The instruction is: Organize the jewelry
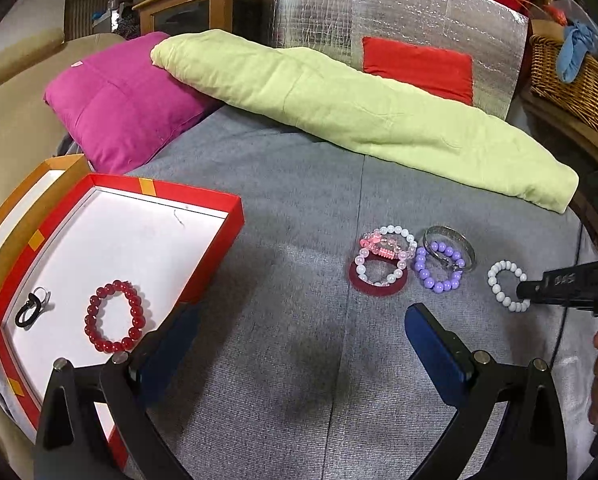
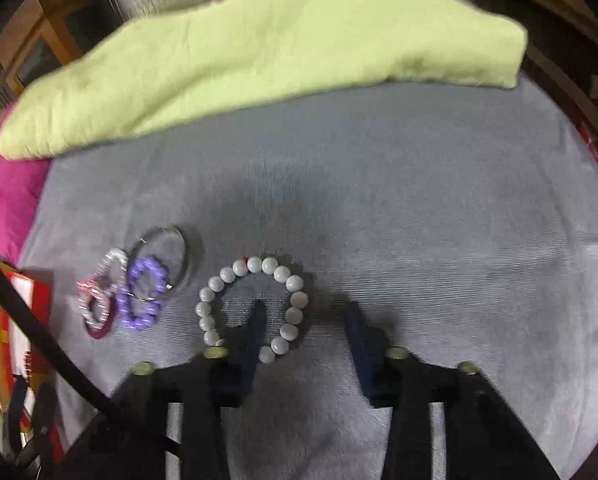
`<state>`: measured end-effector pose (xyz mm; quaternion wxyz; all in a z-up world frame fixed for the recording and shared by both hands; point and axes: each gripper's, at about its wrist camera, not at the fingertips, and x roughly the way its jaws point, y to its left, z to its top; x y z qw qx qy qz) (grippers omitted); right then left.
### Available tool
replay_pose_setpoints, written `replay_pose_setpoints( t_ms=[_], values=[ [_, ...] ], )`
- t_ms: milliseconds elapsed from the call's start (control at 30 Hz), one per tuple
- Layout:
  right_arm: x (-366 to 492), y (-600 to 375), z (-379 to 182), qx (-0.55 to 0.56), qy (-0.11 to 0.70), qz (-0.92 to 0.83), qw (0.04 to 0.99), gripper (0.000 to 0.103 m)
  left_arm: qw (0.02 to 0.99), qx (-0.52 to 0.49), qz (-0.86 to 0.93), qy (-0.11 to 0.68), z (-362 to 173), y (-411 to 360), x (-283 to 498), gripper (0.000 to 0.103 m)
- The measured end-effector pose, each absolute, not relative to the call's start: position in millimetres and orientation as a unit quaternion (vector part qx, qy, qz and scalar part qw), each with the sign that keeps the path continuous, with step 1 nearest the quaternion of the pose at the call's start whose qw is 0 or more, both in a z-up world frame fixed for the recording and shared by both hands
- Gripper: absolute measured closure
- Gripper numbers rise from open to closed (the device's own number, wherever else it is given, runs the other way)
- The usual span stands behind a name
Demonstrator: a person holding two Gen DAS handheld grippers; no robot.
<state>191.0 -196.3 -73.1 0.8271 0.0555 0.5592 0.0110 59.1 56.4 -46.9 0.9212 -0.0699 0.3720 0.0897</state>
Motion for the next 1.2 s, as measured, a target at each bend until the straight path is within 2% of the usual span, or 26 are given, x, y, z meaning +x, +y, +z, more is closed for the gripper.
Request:
replay_pose_setpoints(
  t_ms=[33,100,267,533,867,933,1033,1067,1133,1167,1200],
  values=[
    [189.2,-195.2,-72.3,0.051,0.554,0.010,0.831,0.080,0.921,-0.070,0.091,0.372,-46.8,56.4,58.7,0.000],
    [182.0,-194.5,-72.1,0.044,0.550,0.015,0.834,0.092,0.920,-0.075,0.093,0.372,-47.2,57.4,58.5,0.000],
    [151.9,-212.0,-70.6,0.061,0.528,0.022,0.847,0.093,0.921,-0.067,0.097,0.372,-49.2,54.3,59.0,0.000],
    [113.2,-251.0,-73.3,0.165,0.490,0.059,0.854,0.093,0.926,-0.042,0.096,0.363,-55.4,42.2,59.5,0.000],
    [119.5,-231.8,-73.8,0.153,0.497,0.098,0.849,0.093,0.906,-0.083,0.073,0.409,-57.0,42.6,116.2,0.000],
    [120.6,-233.4,-75.5,0.159,0.498,0.099,0.847,0.093,0.904,-0.074,0.073,0.415,-56.0,41.3,128.8,0.005],
    [122.0,-235.6,-77.0,0.171,0.499,0.100,0.844,0.093,0.902,-0.047,0.060,0.426,-57.1,35.4,145.9,0.017],
    [123.6,-236.9,-77.1,0.171,0.499,0.100,0.844,0.093,0.899,-0.037,0.051,0.433,-59.8,32.3,151.0,0.026],
    [124.2,-238.2,-77.1,0.171,0.499,0.100,0.844,0.093,0.887,-0.021,0.021,0.461,-71.1,26.5,161.6,0.067],
    [124.6,-238.5,-77.2,0.172,0.499,0.101,0.843,0.093,0.883,-0.023,0.013,0.469,-73.9,26.1,163.5,0.095],
    [125.6,-237.5,-77.4,0.173,0.499,0.101,0.843,0.093,0.882,-0.033,0.002,0.471,-75.4,27.1,163.1,0.095]
  ],
)
